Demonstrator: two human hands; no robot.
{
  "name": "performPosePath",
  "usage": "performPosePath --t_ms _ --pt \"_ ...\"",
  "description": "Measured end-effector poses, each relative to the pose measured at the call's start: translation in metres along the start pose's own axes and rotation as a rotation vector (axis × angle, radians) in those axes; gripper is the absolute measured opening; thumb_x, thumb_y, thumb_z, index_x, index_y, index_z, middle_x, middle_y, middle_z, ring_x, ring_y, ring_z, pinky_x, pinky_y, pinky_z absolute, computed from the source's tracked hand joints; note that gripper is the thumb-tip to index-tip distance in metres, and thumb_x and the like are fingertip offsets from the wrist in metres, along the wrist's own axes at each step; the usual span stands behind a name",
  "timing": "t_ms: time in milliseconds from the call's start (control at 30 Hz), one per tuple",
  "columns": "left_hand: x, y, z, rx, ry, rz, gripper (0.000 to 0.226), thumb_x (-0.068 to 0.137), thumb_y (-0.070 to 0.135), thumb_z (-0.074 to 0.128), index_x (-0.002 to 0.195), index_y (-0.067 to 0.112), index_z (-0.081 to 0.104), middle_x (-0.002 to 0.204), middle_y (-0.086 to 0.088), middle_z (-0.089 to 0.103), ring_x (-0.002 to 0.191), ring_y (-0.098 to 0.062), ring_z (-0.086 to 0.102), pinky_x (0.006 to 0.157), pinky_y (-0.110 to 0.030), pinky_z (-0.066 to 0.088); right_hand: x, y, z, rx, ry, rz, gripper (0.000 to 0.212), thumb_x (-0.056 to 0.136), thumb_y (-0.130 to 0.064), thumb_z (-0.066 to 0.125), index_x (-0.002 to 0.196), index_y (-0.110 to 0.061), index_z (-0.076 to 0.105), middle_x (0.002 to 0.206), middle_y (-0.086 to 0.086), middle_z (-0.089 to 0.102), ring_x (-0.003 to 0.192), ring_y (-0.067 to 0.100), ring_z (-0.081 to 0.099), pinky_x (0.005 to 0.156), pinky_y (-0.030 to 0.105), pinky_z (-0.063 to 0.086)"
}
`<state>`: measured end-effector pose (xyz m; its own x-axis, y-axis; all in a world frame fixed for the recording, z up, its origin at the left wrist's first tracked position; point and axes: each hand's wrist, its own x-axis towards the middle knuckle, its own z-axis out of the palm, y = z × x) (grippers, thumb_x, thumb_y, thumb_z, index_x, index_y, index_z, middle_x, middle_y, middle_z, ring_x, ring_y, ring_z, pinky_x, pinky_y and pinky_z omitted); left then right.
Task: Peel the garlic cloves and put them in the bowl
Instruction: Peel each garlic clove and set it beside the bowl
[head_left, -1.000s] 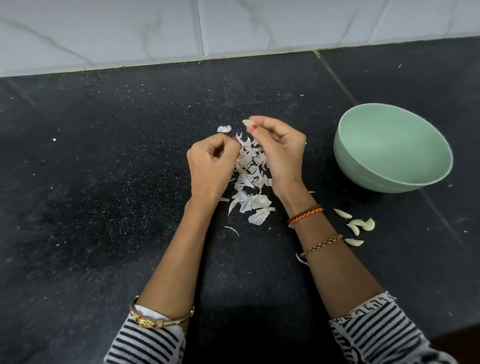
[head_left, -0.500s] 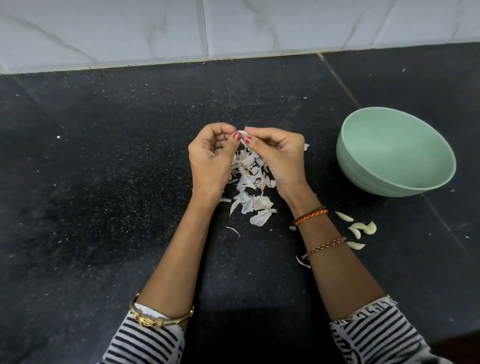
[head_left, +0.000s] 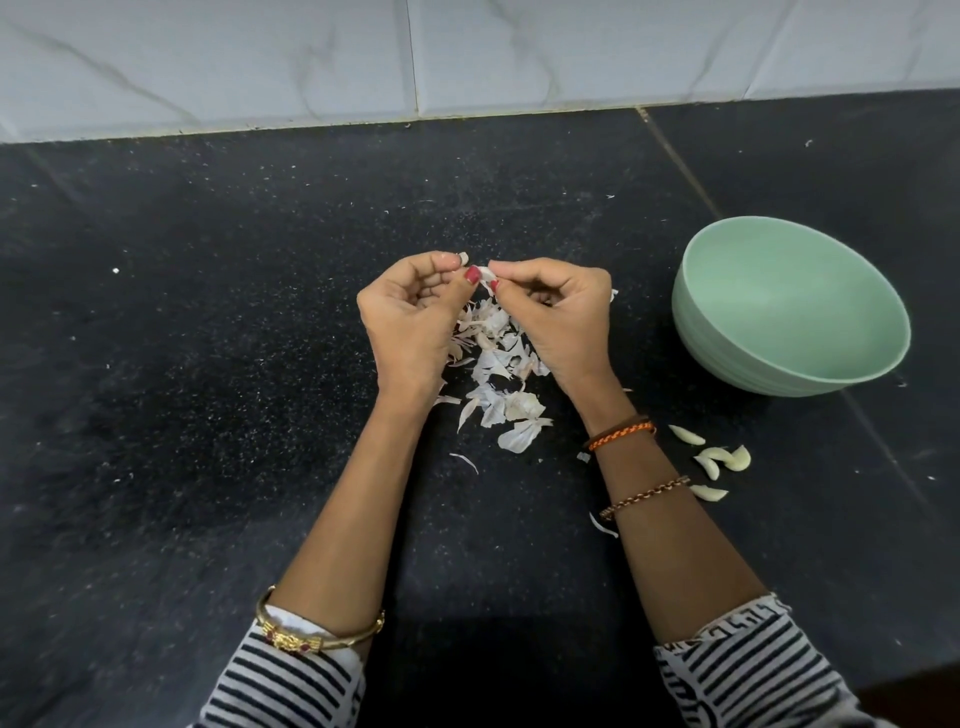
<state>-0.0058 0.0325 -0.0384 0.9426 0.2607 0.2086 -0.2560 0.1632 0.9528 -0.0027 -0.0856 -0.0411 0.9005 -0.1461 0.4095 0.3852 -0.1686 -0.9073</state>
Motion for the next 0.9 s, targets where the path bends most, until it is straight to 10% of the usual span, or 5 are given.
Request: performPosePath --t_ms 900 --pt "-0.0013 -0.0014 0.0053 -0.180 0.013 -0.033 0.021 0.073 -0.015 0.067 0.073 0.006 0.064 0.069 0.003 0.067 0.065 -0.009 0.062 0.065 -0.019 0.051 -0.0051 0.0003 0.0060 -0.141 0.097 -0.138 0.013 0.076 0.000 0.070 0.088 -0.002 0.073 0.072 0.000 0.069 0.061 0.019 0.061 0.057 0.014 0.046"
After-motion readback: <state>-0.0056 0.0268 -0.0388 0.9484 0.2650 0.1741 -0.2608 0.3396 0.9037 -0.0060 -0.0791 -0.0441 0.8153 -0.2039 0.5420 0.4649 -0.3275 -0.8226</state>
